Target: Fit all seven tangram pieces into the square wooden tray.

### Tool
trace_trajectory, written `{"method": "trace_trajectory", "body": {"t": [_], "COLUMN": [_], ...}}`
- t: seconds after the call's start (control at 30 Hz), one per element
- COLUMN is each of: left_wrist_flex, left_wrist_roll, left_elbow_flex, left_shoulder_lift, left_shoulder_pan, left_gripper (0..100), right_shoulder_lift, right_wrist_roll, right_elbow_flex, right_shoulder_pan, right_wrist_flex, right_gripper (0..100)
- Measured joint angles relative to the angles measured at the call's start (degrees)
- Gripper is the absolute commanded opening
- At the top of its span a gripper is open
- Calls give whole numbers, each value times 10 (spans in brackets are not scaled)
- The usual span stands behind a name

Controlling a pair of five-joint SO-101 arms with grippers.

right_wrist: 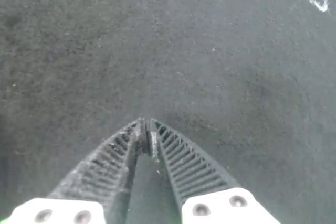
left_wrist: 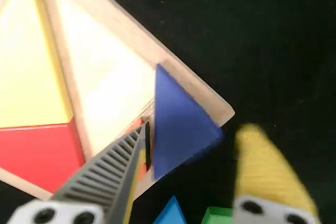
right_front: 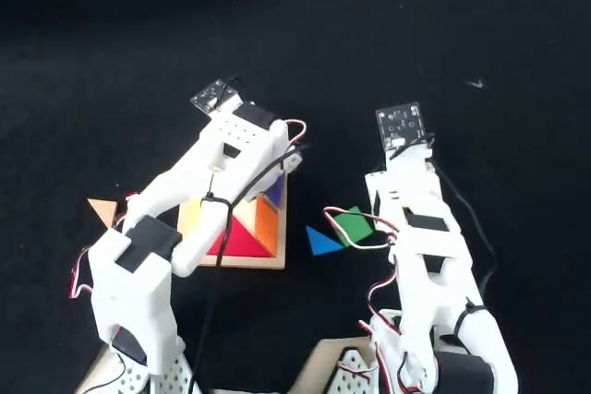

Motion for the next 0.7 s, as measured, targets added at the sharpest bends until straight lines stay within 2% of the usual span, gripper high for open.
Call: {"method": "trace_trajectory", "body": {"t": [0.4,0.53,0.7], "left_wrist_flex": [43,127,296], "left_wrist_roll": [13,4,-94], "left_elbow_flex": [-18,-74,-200], "left_shoulder_lift": [0,1,0], "left_shoulder_pan": [-8,-27,-111], "left_gripper": [401,398,395], "right_shoulder_lift": [0,0,0], "right_wrist_roll": [0,0,0], "right_elbow_flex": [0,0,0], "right_shoulder_pan": [0,0,-11], "right_wrist_flex": [0,0,0], "right_gripper": [12,12,12]}}
